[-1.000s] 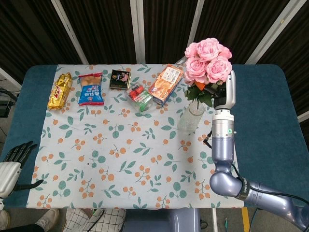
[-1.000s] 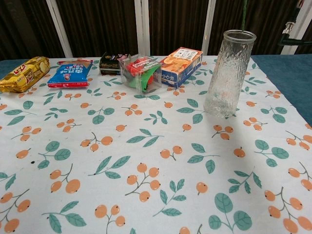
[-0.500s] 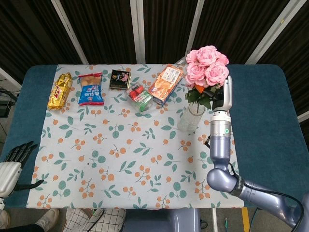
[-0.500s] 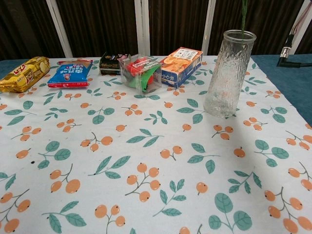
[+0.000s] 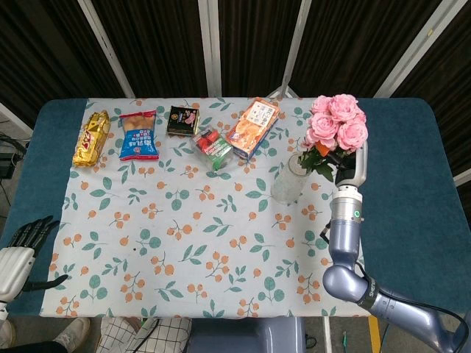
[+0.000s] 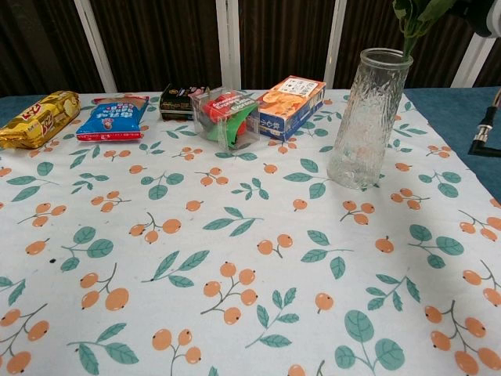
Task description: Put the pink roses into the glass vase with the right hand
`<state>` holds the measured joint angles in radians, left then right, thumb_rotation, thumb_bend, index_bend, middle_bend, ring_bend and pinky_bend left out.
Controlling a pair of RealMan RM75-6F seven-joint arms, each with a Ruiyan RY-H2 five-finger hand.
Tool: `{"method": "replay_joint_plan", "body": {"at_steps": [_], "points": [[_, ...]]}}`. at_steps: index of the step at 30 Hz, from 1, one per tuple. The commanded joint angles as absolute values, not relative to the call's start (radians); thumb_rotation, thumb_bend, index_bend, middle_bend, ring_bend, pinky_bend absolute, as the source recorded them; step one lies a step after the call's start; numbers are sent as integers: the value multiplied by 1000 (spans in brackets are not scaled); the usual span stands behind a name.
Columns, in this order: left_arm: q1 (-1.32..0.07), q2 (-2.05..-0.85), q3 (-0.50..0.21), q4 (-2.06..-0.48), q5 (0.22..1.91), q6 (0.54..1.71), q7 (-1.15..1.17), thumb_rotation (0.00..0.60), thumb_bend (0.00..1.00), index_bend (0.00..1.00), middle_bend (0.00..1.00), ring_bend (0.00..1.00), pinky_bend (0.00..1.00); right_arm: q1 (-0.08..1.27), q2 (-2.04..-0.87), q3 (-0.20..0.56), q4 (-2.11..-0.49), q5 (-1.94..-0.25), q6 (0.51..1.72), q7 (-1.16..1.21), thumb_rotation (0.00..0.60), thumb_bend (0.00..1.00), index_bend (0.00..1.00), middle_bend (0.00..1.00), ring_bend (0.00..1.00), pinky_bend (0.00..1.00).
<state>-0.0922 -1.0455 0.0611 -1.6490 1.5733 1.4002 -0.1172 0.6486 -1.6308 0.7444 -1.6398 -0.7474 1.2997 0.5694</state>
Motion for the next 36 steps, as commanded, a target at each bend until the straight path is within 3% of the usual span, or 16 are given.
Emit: {"method": "replay_joint_plan", "body": {"at_steps": [1, 19, 25, 30, 34, 36], "points": [[-92, -1046, 61, -1649, 1573, 1400, -116, 600, 0, 0, 0, 0, 0, 655, -1654, 747, -1619, -749, 1297, 579, 600, 285, 492, 501, 503, 289], [-94, -1043, 60, -1653, 1568, 1396, -124, 600, 0, 0, 0, 0, 0, 678, -1719, 746, -1542, -778, 1265, 568, 600, 285, 492, 501, 503, 289], [-94, -1043, 60, -1654, 1567, 1396, -124, 600, 0, 0, 0, 0, 0, 647, -1748, 697, -1546, -827, 1296, 582, 600, 285, 492, 501, 503, 289], [-94, -1042, 60, -1655, 1567, 1395, -126, 600, 0, 0, 0, 0, 0, 653, -1739, 715, -1541, -812, 1263, 563, 600, 285, 485, 501, 500, 288], [-94, -1041, 61, -1655, 1569, 1396, -126, 600, 0, 0, 0, 0, 0, 662, -1734, 725, -1536, -799, 1242, 537, 600, 285, 360, 450, 400, 220], [-94, -1041, 61, -1656, 1568, 1397, -126, 600, 0, 0, 0, 0, 0, 660, -1731, 719, -1542, -801, 1235, 528, 600, 285, 213, 320, 267, 137]]}}
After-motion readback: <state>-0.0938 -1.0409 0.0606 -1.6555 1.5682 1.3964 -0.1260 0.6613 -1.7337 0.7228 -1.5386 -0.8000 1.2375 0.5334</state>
